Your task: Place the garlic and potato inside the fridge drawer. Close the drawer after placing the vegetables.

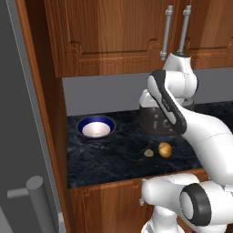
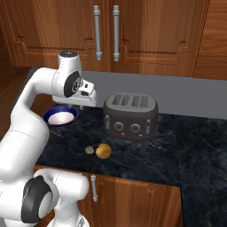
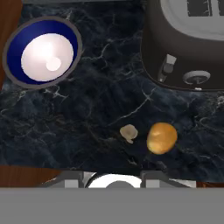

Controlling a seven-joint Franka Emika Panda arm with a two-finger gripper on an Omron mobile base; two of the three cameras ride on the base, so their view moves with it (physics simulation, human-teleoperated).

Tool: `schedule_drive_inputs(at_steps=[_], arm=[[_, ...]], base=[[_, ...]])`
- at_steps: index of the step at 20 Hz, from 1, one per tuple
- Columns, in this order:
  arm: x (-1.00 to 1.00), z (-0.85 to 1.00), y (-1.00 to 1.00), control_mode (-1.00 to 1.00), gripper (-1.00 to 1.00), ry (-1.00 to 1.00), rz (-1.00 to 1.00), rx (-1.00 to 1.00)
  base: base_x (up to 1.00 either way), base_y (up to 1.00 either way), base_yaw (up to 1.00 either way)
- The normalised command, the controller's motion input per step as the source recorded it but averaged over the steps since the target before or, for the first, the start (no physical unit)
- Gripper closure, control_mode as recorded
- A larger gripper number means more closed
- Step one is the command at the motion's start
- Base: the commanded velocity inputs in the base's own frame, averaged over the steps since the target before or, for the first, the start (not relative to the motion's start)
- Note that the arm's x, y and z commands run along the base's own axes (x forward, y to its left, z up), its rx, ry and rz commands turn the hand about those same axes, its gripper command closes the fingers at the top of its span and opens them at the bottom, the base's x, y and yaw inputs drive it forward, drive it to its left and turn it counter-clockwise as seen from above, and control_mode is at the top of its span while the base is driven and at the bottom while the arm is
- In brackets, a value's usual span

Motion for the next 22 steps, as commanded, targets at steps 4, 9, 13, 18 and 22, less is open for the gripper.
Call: schedule_drive_inputs(at_steps=[4,9,13,18,22], arm=[[-0.21,-0.22,0.14,-1.0,-1.0,0.03,0.0,-0.01],[-0.74,-0.99,-0.27,-1.0,-1.0,0.06,-0.17,0.07],[-0.11,-0.87,-0.4,-1.0,-1.0,0.2,-0.13,0.02],[0.05,-0.48,-0.52,-1.0,-1.0,0.08,0.0,0.01],[0.21,-0.46,-0.34,-1.0,-1.0,0.01,-0.01,0.0]], base=[[0.0,0.0,0.0],[0.0,0.0,0.0],[0.0,0.0,0.0],[0.0,0.0,0.0],[0.0,0.0,0.0]])
